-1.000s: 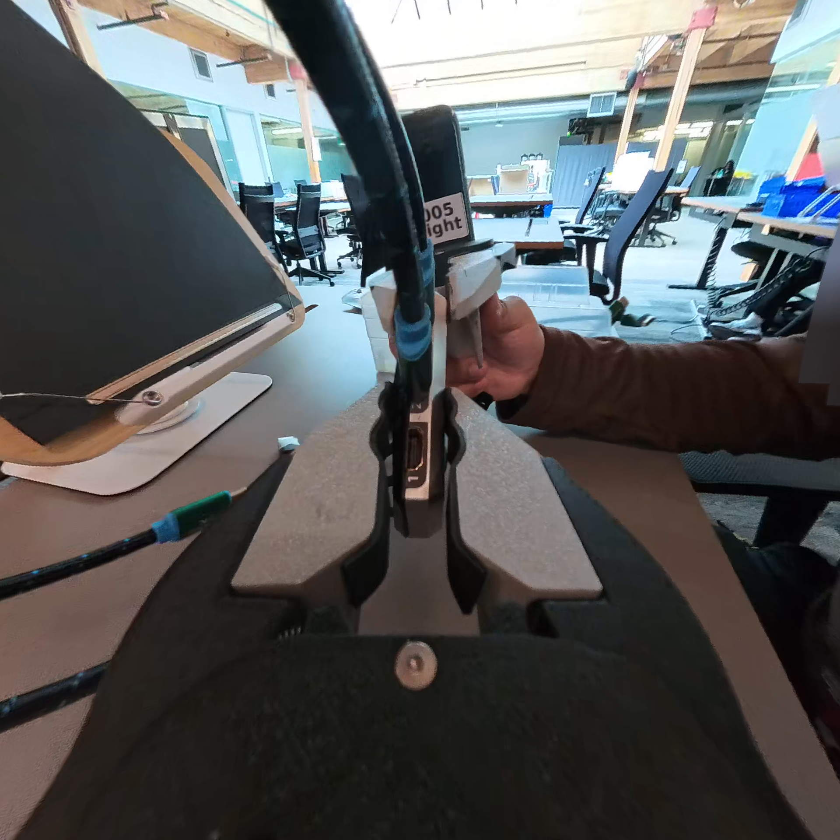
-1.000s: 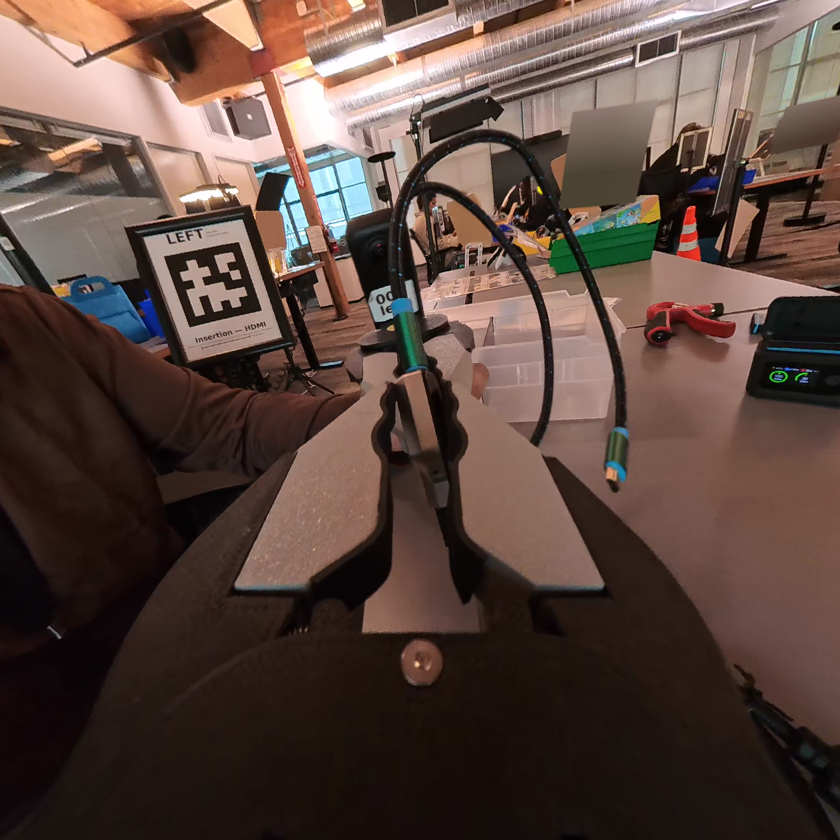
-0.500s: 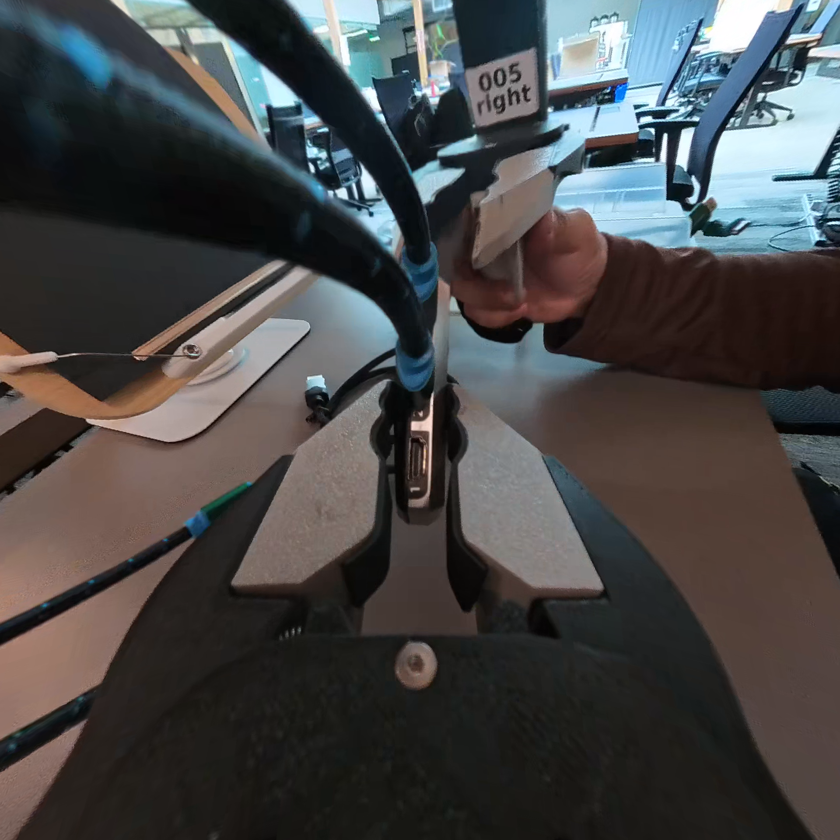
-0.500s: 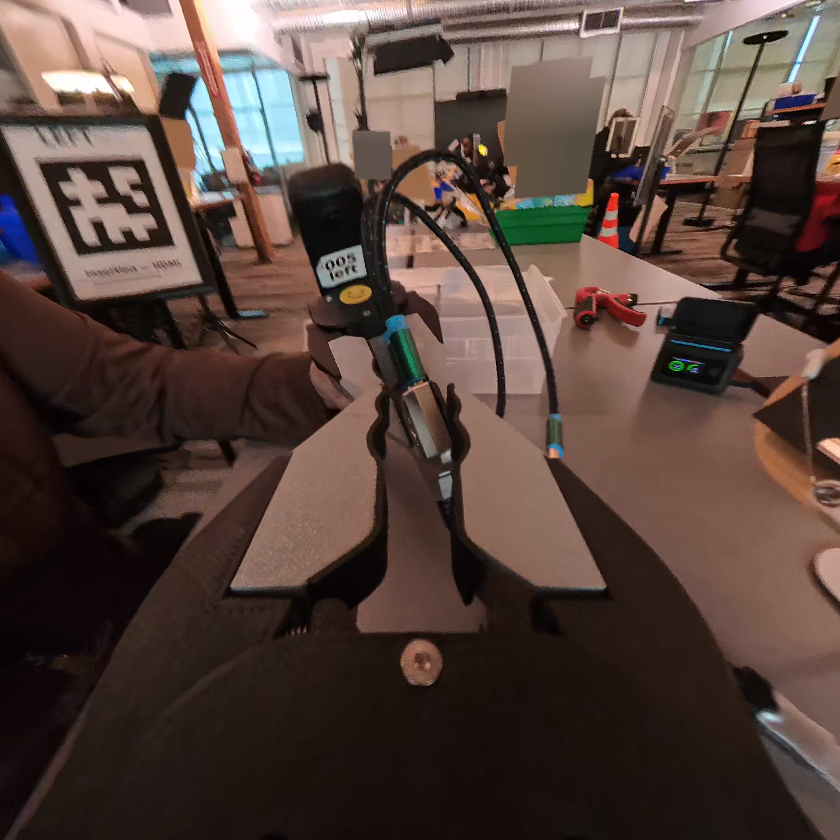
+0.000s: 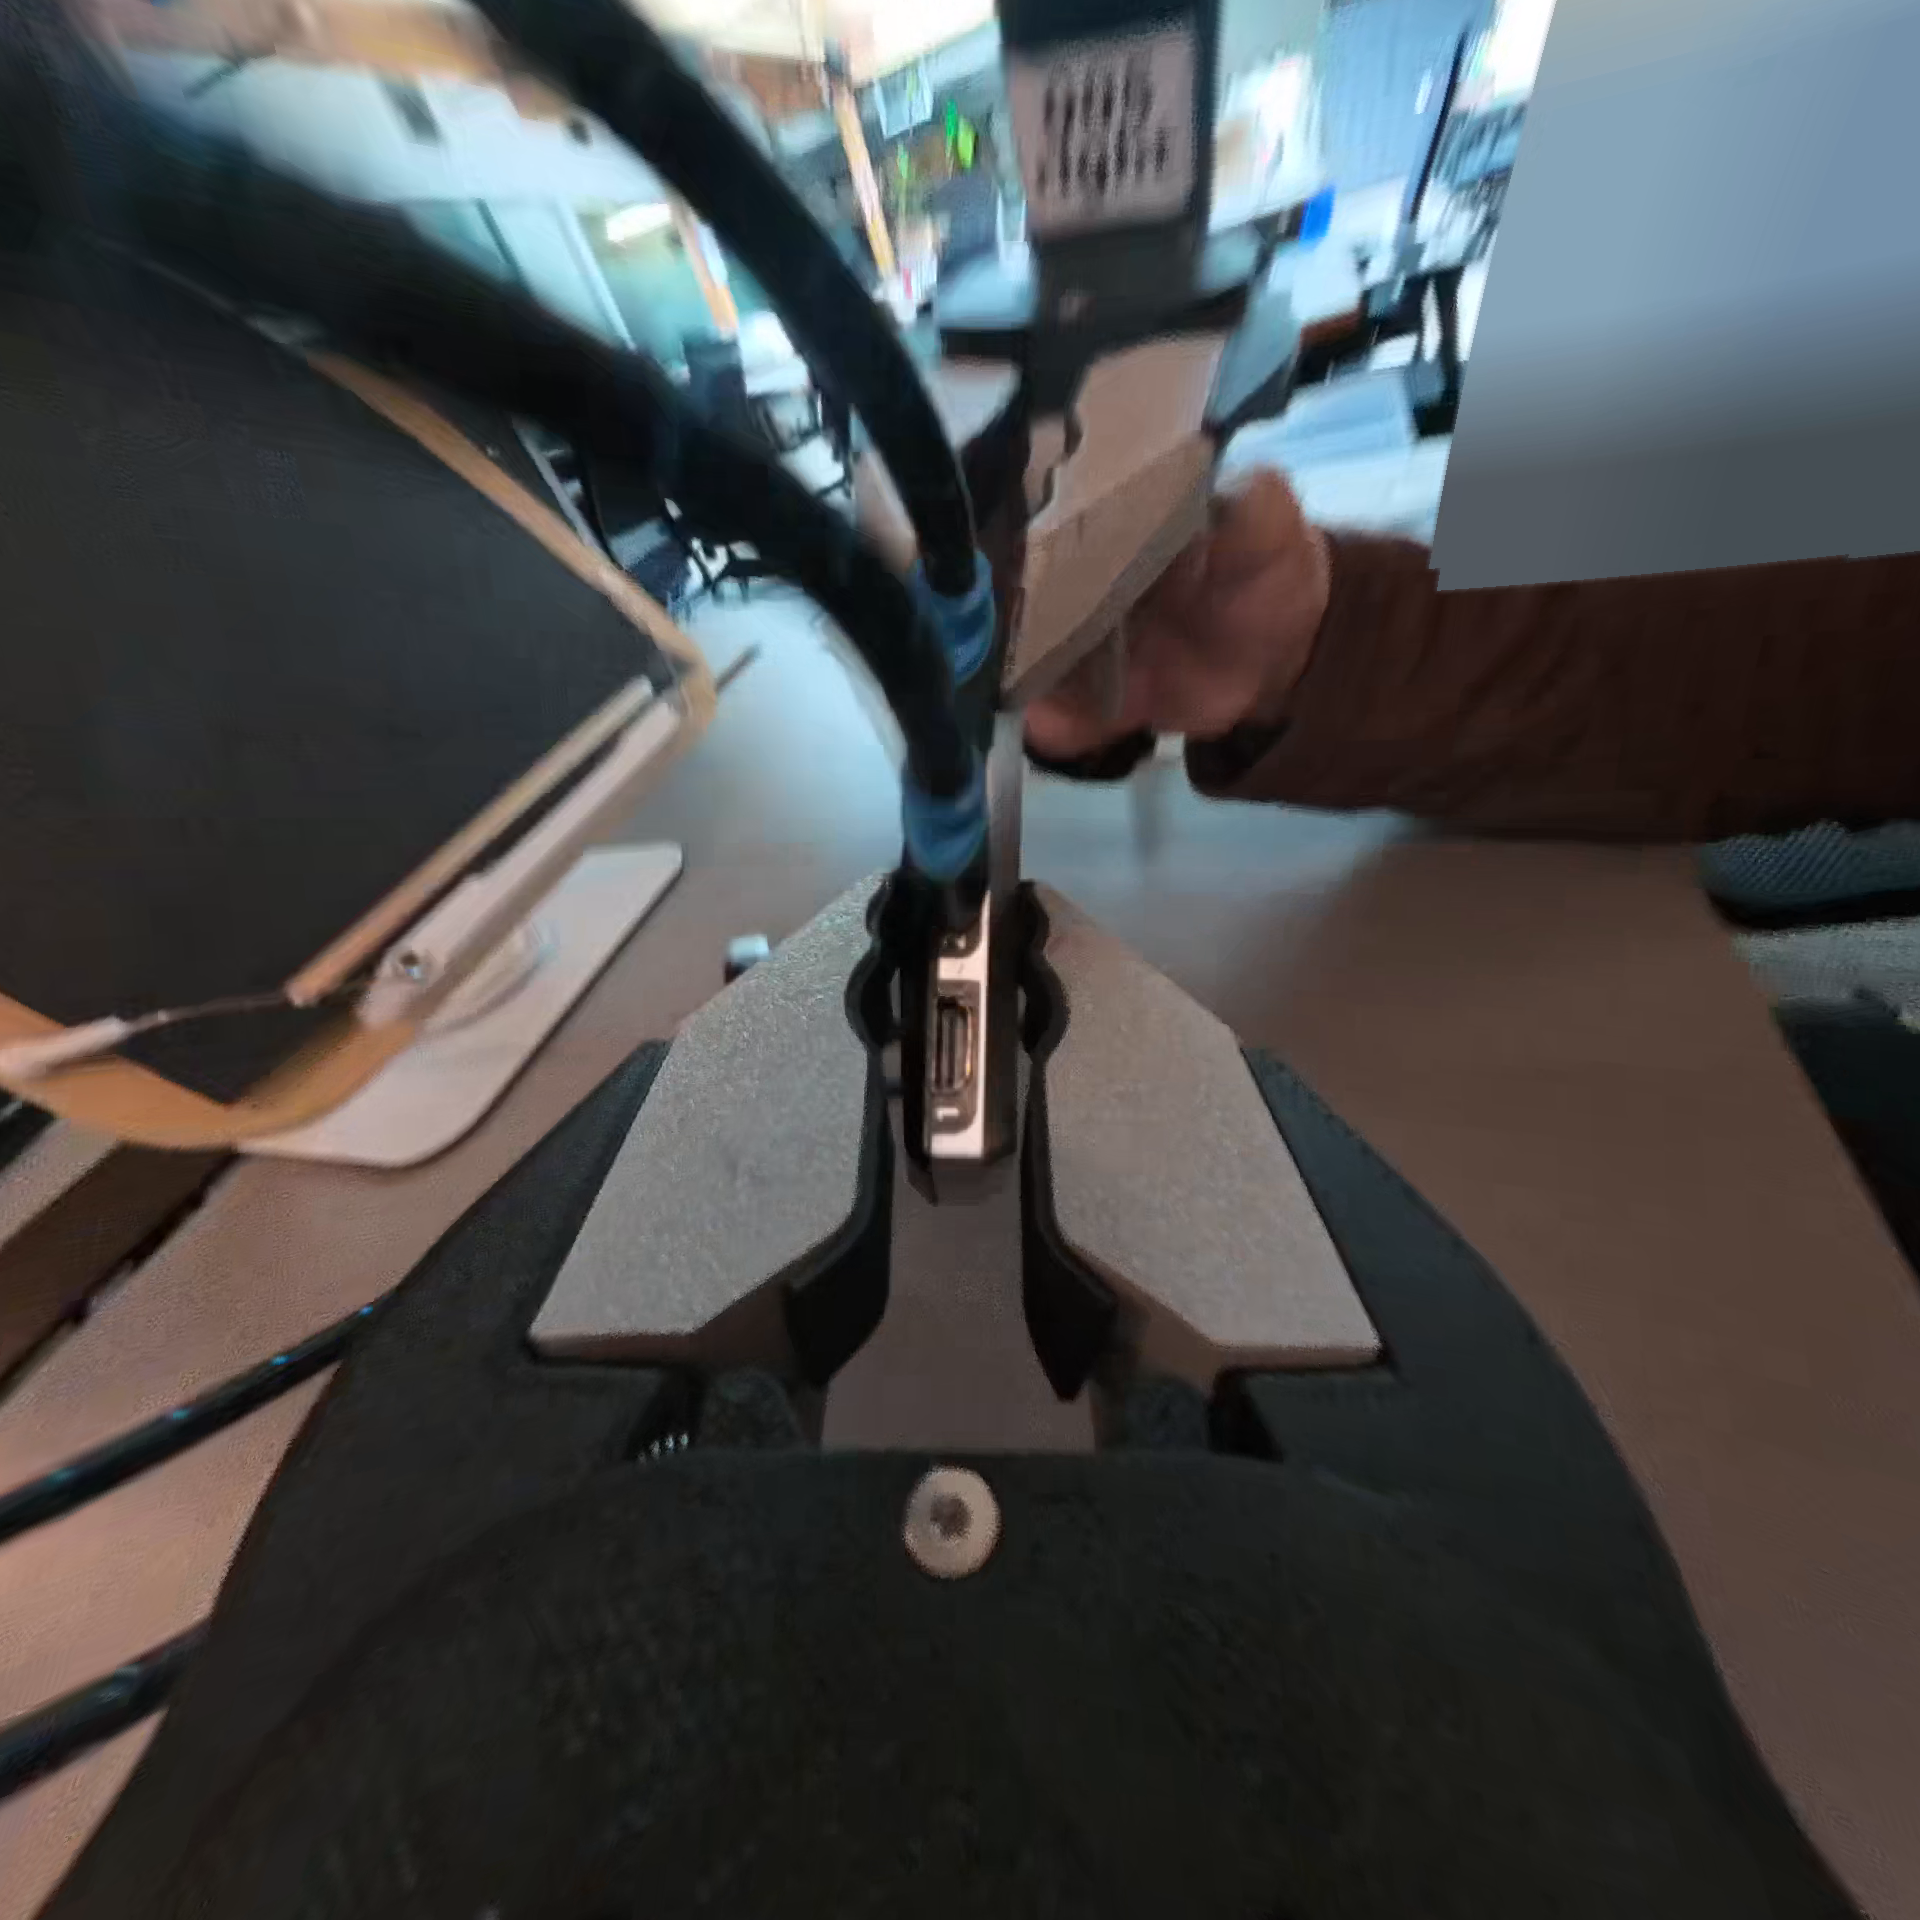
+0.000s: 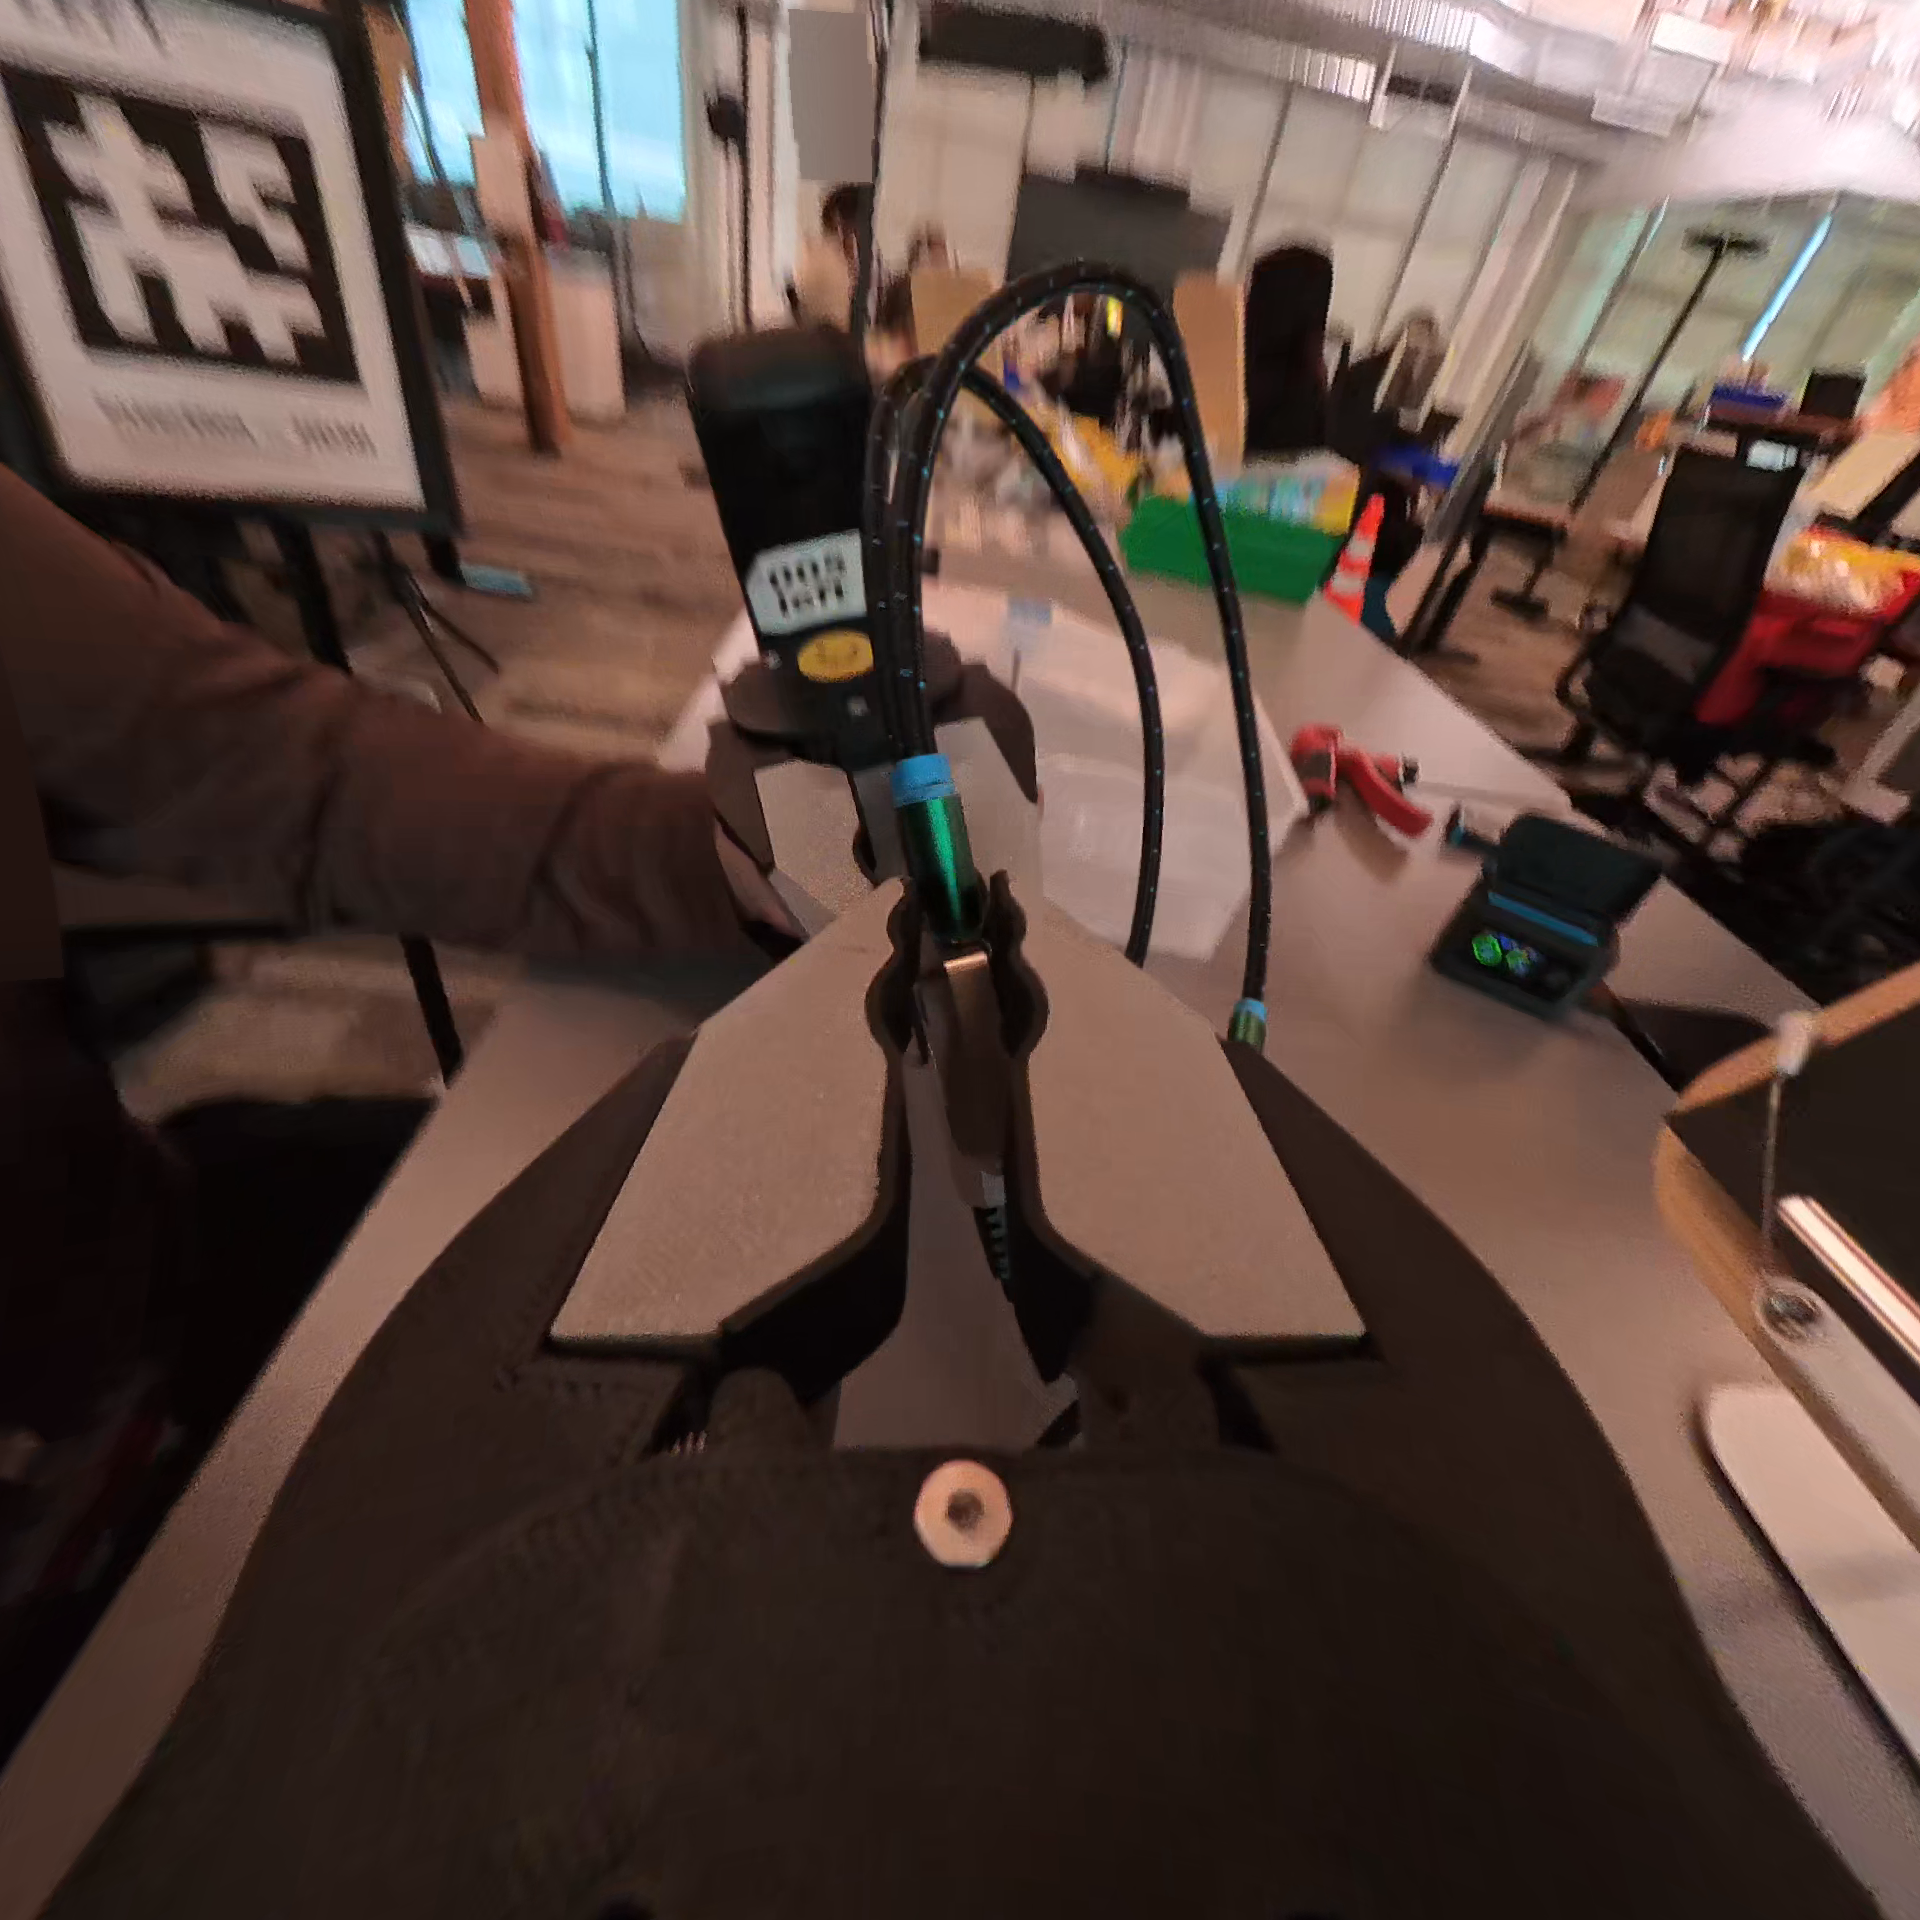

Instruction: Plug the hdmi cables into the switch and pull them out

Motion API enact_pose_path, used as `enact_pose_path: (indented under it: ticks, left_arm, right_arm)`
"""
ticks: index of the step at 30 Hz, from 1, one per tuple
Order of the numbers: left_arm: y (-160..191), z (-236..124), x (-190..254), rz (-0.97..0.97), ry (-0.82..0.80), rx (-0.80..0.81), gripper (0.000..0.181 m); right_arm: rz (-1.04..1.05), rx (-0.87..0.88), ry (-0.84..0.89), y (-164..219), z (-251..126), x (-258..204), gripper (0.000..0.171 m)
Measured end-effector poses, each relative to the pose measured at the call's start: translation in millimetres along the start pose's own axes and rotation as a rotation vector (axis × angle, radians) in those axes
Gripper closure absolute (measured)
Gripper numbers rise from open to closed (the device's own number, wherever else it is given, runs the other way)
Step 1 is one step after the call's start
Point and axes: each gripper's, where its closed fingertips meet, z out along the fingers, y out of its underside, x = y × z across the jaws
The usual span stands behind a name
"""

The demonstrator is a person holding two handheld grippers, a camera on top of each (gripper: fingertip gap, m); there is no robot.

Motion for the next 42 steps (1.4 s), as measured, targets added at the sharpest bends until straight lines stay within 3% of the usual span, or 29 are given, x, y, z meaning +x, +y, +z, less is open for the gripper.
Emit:
enact_pose_path:
  ticks: [2, 5, 9, 13, 16, 20, 22, 27, 33, 42]
  left_arm:
    - [-22, -10, -4, -0.012, -0.008, 0.079, 0.162]
    - [-53, -18, -12, 0.058, -0.074, 0.067, 0.161]
    - [-91, -27, -24, 0.029, -0.144, 0.068, 0.181]
    - [-80, -22, -6, -0.208, 0.006, -0.046, 0.142]
    - [-77, -18, -7, -0.227, -0.027, 0.003, 0.14]
    - [-69, -1, -5, -0.26, -0.008, -0.001, 0.145]
    - [-63, 7, -6, -0.21, -0.007, -0.016, 0.159]
    - [-59, 10, -7, -0.186, 0.025, -0.072, 0.159]
    - [-51, 17, -6, -0.206, 0.113, -0.181, 0.16]
    - [-52, 18, -3, -0.192, 0.14, -0.232, 0.159]
  right_arm:
    - [0.058, 0.152, -0.019, -19, -4, 1, 0.162]
    - [0.184, 0.351, -0.045, -39, -17, 11, 0.163]
    - [0.336, 0.527, -0.098, -48, -32, 21, 0.164]
    - [0.422, 0.595, -0.111, -48, -37, 28, 0.165]
    - [0.451, 0.623, -0.136, -49, -37, 26, 0.165]
    - [0.453, 0.619, -0.179, -51, -27, 16, 0.164]
    - [0.464, 0.62, -0.197, -51, -24, 13, 0.165]
    - [0.459, 0.533, -0.213, -49, -27, 14, 0.164]
    - [0.309, 0.324, -0.094, -38, -34, 16, 0.164]
    - [0.251, 0.245, -0.072, -30, -35, 12, 0.163]
